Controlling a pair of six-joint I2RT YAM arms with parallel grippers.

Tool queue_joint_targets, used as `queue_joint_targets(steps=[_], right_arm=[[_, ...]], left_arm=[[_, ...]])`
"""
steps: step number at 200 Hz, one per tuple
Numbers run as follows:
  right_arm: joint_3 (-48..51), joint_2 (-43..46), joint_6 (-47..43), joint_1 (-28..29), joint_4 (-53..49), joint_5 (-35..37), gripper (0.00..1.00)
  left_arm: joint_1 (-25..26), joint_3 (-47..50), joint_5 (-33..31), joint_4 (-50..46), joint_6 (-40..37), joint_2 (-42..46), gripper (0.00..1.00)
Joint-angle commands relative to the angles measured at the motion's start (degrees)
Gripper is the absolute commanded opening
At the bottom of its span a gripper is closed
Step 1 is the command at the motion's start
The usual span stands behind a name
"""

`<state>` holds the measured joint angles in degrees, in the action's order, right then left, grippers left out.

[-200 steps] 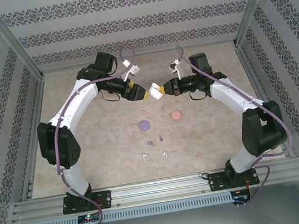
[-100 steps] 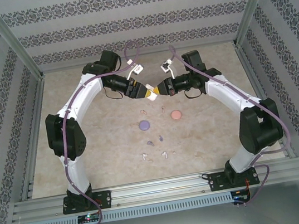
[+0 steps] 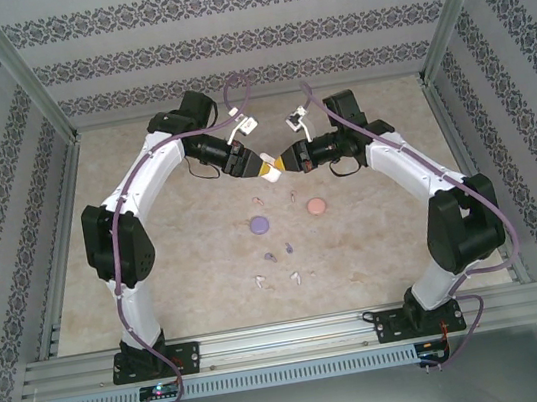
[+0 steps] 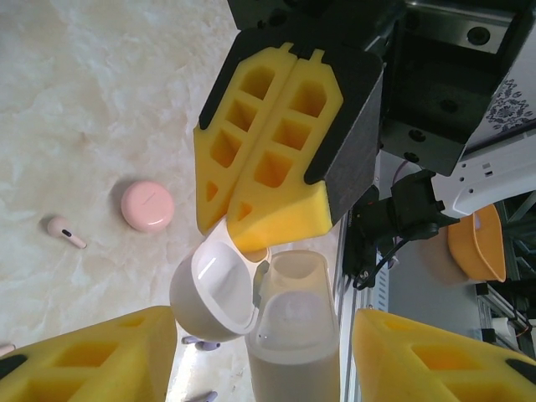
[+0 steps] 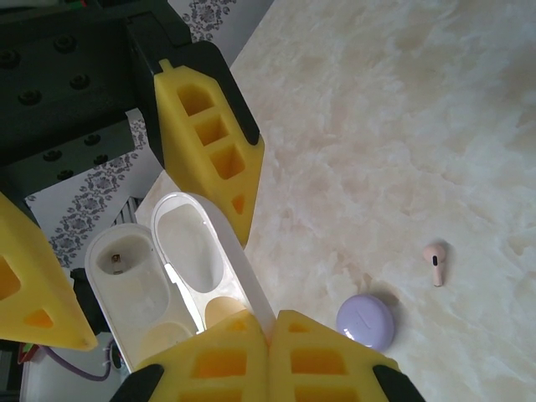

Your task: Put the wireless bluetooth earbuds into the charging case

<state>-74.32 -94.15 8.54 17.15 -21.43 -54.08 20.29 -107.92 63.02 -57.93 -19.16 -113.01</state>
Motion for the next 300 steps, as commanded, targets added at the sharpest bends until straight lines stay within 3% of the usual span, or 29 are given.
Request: queue_joint_targets(steps=[1, 56, 147, 184, 213, 263, 282, 300], right_arm=[[-2.12, -0.68, -1.67, 0.99, -0.36, -0.58, 0.0], [-3.11, -1.52, -1.77, 1.49, -0.79, -0.07, 0.0], [-3.62, -2.44, -1.88, 1.41, -1.02, 0.8, 0.0], [-4.05, -2.8, -2.08, 1.4, -1.2, 0.86, 0.0], [-4.42, -2.88, -2.39, 1.36, -1.68, 0.88, 0.0], [-4.49, -2.83, -2.34, 1.4, -1.68, 0.91, 0.0], [-4.6, -2.54, -1.68, 1.37, -1.34, 1.51, 0.0], [-3.88, -1.23, 0.4, 0.81, 0.16, 2.83, 0.32]], left_arm=[[0.63, -1.15, 2.15, -1.85, -1.89, -0.74, 0.57], [0.85, -1.15, 2.59, -1.75, -2.18, -1.42, 0.55], [0.8, -1.15, 3.04, -2.62, -3.55, -2.03, 0.35], [0.74, -1.32, 3.17, -3.22, -4.03, -2.17, 0.4], [0.72, -1.55, 3.2, -3.35, -4.3, -2.31, 0.37], [0.76, -1.73, 3.51, -2.37, -3.32, -2.48, 0.19], [0.72, -1.5, 3.25, -1.8, -2.9, -2.4, 0.08], [0.56, -0.61, 2.12, -0.55, -2.03, -1.54, 0.0]])
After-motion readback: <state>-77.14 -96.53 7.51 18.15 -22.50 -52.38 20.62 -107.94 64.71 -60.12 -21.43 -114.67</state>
